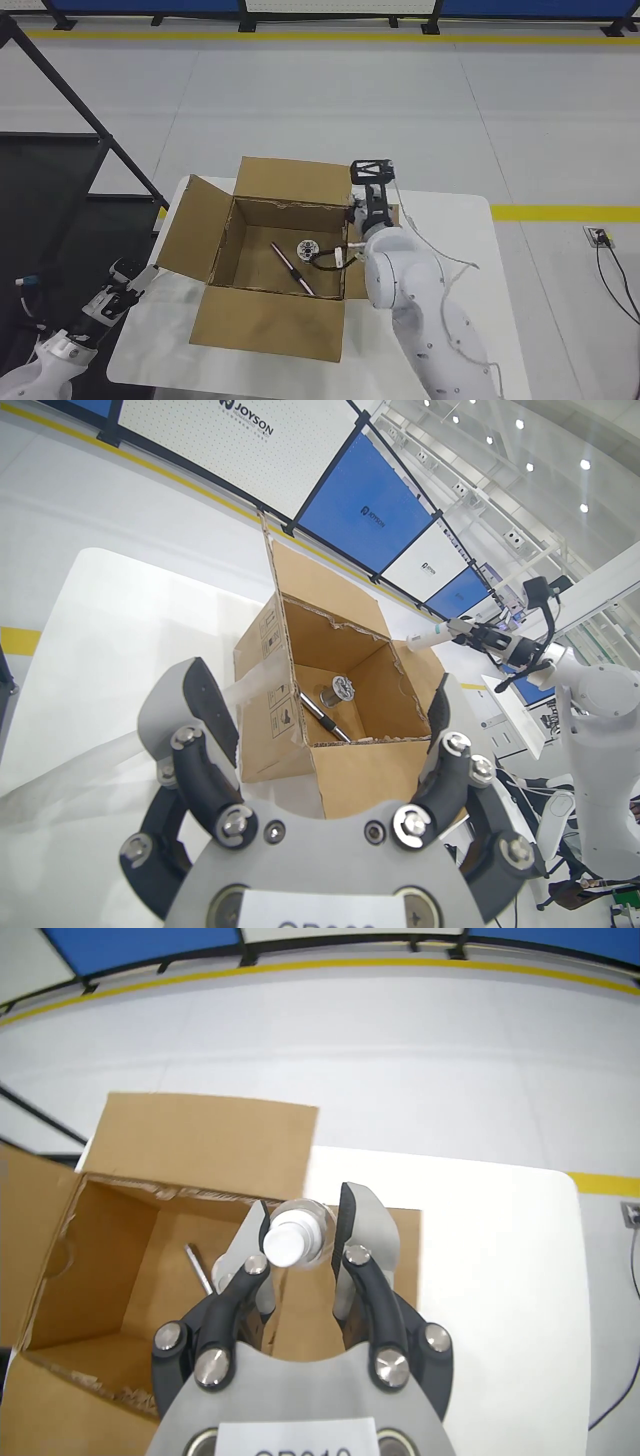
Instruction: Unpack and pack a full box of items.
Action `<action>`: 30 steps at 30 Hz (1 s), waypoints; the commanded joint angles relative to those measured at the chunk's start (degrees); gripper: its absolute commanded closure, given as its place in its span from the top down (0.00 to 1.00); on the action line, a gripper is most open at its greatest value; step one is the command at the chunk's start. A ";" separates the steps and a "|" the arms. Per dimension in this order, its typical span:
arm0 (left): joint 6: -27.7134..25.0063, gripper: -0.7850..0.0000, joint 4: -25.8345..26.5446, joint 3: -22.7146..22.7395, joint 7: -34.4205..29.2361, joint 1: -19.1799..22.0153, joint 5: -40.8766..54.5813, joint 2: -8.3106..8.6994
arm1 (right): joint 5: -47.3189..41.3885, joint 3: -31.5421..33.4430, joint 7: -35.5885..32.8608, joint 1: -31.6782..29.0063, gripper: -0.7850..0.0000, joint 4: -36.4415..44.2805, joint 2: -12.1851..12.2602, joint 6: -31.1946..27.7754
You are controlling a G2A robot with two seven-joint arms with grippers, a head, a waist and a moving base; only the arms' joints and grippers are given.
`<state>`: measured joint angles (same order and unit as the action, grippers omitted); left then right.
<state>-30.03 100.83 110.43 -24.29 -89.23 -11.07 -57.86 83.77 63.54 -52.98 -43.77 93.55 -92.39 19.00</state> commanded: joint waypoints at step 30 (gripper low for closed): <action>0.00 1.00 0.00 0.00 0.00 0.00 0.00 0.00 | -6.80 -6.65 -9.41 5.70 0.00 -18.90 -1.88 -13.42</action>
<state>-30.03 100.83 110.43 -24.29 -89.23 -11.07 -57.87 77.57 56.64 -63.00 -38.00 75.49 -94.25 5.79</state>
